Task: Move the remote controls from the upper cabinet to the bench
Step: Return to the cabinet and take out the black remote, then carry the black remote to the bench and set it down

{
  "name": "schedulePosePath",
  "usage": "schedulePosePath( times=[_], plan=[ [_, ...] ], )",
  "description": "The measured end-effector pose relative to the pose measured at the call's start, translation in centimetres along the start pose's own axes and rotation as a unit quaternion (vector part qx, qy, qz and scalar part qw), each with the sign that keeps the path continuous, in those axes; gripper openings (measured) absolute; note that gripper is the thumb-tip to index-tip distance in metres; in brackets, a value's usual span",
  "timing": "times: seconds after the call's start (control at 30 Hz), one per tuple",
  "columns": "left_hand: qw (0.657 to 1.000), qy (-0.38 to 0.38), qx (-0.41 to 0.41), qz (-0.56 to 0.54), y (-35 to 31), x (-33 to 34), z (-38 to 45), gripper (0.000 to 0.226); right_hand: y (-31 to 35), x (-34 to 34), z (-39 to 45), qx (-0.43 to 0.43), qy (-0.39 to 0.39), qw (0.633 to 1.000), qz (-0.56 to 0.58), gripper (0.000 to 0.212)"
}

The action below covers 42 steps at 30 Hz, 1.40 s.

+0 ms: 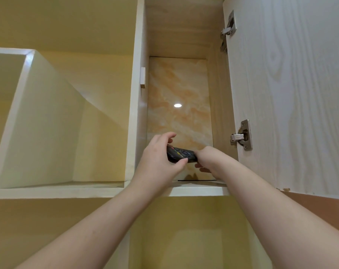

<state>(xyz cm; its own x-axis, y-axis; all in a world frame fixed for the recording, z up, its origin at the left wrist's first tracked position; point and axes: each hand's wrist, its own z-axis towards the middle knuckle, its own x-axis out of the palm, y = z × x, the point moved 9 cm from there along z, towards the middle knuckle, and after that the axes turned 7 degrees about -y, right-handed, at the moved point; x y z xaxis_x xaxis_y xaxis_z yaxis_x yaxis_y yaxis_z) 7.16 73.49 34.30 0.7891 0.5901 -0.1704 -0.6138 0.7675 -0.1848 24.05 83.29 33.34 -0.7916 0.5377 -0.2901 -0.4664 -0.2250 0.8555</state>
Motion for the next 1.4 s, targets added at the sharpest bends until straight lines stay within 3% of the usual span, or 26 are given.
schedulePosePath(
  times=[0.17,0.37,0.43,0.73,1.0,1.07,1.13,1.17,1.23,1.4],
  plan=[
    [0.998,-0.042,0.012,-0.037,-0.6,-1.7,-0.6,0.061,1.1,-0.2,-0.1,-0.011,-0.009,0.997,0.073,0.022],
    [0.997,-0.035,-0.015,-0.070,-1.2,-4.5,-1.5,0.071,1.7,-1.8,-3.1,-0.023,-0.005,0.987,0.162,0.016],
    [0.995,-0.032,-0.037,-0.085,-1.1,-5.5,-1.7,0.073,2.4,-1.9,-4.0,-0.037,0.022,0.979,0.198,0.025],
    [0.989,-0.018,-0.105,-0.102,-1.9,-8.8,-3.2,0.044,4.5,-4.1,-8.6,-0.078,0.012,0.971,0.224,0.024],
    [0.980,0.021,-0.158,-0.120,-2.2,-10.3,-5.1,0.036,1.8,-4.1,-12.6,-0.022,0.035,0.952,0.302,0.016],
    [0.977,0.027,-0.174,-0.123,-1.6,-10.8,-6.1,0.040,1.7,-4.1,-13.8,-0.023,0.074,0.933,0.352,0.012],
    [0.974,0.040,-0.185,-0.128,-1.3,-11.2,-7.2,0.042,1.4,-4.3,-15.4,-0.027,0.106,0.920,0.377,0.032],
    [0.972,0.051,-0.187,-0.130,-1.3,-11.4,-7.8,0.044,1.0,-4.5,-16.2,-0.027,0.107,0.917,0.384,0.032],
    [0.971,0.081,-0.188,-0.123,-1.2,-11.6,-9.2,0.053,-0.3,-4.7,-17.7,0.001,0.104,0.911,0.400,0.012],
    [0.961,0.171,-0.187,-0.112,-0.6,-12.1,-13.2,0.067,-3.1,-5.0,-22.0,0.011,0.093,0.911,0.401,0.015]
  ],
)
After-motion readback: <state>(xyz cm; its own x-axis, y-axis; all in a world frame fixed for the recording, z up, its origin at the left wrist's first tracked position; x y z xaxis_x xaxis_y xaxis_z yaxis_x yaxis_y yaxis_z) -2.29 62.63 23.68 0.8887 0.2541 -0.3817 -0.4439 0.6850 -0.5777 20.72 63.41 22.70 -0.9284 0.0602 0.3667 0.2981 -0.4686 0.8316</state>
